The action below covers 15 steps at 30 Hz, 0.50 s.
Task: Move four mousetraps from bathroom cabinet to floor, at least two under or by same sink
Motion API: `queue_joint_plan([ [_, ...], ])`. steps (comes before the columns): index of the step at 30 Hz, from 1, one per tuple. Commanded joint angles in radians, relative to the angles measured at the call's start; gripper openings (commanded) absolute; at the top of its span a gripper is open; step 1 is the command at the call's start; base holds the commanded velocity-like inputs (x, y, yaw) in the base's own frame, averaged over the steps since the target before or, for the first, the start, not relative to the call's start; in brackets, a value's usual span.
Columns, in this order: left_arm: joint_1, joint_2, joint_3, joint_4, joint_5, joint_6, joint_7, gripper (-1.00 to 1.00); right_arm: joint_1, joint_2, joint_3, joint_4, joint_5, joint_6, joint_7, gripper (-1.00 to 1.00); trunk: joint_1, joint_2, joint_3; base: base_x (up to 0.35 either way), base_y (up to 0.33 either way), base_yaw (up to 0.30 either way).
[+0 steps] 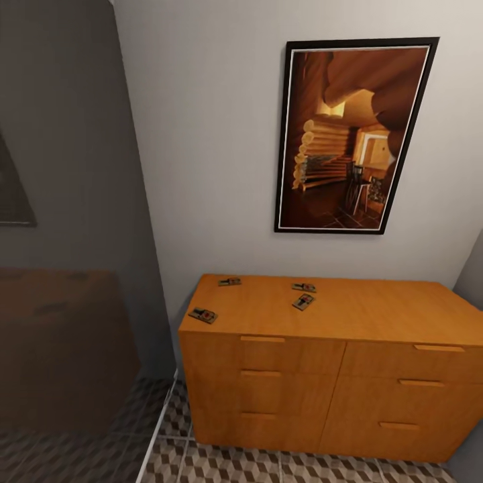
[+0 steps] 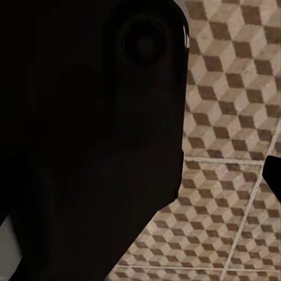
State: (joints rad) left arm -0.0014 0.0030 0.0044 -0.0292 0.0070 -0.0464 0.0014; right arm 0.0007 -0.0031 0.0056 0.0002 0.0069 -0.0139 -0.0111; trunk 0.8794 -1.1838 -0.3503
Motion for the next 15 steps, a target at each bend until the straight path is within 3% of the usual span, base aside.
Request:
queue_joint_plan([
  [1,0.0,0.0,0.0,0.0,0.001,-0.003,0.0,1.0,0.0,0.0,0.001,0.0,0.001,-0.001,-0.001,1.0,-0.004,0.007,0.002,0.0,0.0,0.0],
  [15,0.0,0.001,0.0,-0.001,0.001,-0.003,0.0,1.0,0.0,0.0,0.001,0.0,0.001,-0.001,-0.001,1.0,-0.058,0.105,0.046,0.0,0.0,0.0],
])
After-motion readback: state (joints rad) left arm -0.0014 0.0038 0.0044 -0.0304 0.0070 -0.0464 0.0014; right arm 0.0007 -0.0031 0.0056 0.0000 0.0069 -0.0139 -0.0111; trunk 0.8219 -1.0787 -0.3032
